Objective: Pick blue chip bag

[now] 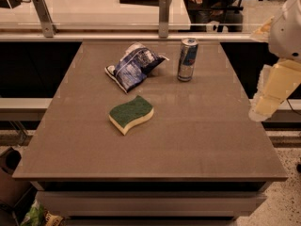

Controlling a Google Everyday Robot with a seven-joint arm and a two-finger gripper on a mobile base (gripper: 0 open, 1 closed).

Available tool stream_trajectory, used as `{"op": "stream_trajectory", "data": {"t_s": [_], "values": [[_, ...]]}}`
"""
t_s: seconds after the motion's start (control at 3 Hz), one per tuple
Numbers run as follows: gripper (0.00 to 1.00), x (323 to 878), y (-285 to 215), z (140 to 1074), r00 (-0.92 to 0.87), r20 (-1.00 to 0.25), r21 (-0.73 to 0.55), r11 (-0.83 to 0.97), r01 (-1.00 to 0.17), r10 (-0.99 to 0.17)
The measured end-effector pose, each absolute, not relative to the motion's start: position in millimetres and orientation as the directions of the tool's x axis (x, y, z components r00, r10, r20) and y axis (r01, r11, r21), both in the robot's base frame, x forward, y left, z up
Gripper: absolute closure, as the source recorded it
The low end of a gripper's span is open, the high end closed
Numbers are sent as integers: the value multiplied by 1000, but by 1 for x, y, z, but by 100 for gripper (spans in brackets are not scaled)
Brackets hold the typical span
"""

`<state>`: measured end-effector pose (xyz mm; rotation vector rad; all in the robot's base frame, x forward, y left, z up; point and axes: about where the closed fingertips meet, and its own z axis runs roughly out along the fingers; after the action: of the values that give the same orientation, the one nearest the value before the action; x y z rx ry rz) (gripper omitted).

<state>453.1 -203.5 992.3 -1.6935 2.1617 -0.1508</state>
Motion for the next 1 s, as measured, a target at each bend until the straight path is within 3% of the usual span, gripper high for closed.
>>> {"op": "stream_trajectory", "data": {"t_s": [1.0], "values": [[0,542,-103,971,-60,-302,-385,180,-905,-951]]}}
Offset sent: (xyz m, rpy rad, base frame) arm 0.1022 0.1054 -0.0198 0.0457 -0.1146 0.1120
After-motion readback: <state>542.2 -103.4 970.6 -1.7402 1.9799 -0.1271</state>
